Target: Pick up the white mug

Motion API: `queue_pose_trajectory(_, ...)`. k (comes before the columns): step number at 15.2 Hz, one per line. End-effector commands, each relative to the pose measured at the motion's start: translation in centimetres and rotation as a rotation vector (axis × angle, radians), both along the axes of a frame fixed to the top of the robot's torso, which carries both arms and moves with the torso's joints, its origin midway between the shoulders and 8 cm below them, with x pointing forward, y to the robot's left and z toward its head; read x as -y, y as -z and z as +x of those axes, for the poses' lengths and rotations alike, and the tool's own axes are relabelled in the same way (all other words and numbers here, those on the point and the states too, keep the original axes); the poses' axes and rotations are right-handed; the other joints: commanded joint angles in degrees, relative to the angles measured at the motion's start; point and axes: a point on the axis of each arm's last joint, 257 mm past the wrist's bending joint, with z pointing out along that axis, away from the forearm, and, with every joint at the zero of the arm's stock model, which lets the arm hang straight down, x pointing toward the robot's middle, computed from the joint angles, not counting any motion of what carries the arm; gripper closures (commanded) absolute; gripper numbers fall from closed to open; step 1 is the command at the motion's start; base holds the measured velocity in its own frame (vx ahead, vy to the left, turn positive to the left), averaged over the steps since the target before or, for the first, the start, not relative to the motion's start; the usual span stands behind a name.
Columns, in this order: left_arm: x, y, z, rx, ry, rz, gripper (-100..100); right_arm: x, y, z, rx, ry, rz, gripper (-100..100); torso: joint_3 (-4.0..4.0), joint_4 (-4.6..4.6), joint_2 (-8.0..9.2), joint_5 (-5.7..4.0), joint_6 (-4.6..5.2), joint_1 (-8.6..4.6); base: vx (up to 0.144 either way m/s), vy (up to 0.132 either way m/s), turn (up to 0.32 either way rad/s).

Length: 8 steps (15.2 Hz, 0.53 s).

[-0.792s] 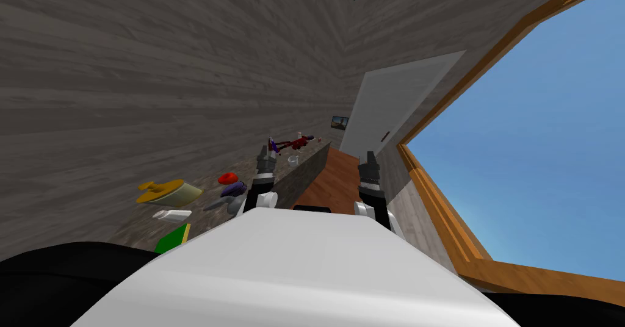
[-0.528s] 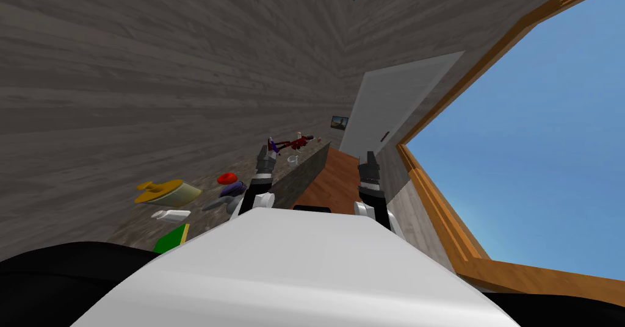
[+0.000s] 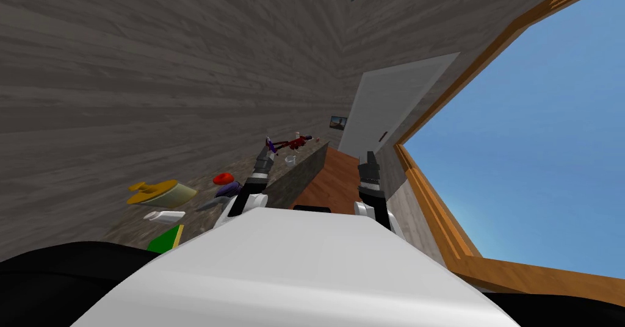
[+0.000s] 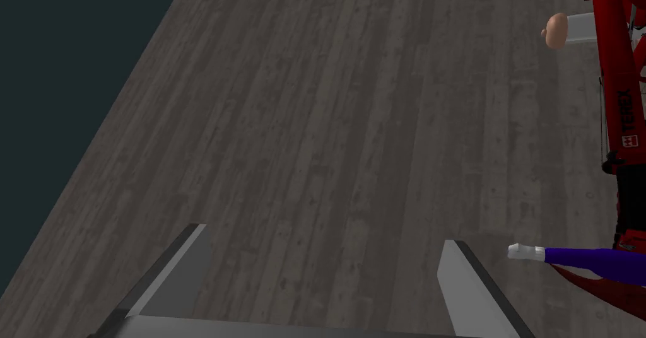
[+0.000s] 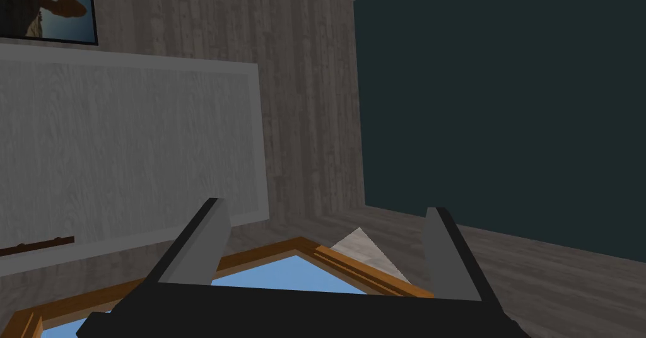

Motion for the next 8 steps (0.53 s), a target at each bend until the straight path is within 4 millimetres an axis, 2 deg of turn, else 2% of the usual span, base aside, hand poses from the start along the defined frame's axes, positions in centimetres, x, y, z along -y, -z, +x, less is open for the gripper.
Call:
queue_pose_trajectory(1,-0.4,0.3,0.2,-0.028,-0.007,0.016,-100,0.0,0.0,0.0,0.0,0.0,0.0,0,0.0,0.0,0.0,0.0,0.0,0.0,0.009,-0.045,-0.01)
queue_pose_trajectory(8,-3.0,1.9,0.7,-0.15,-0.053,0.079,-100,0.0,0.0,0.0,0.0,0.0,0.0,0,-0.04,-0.02,-0.07,0.0,0.0,-0.02,0.015,-0.052,-0.02)
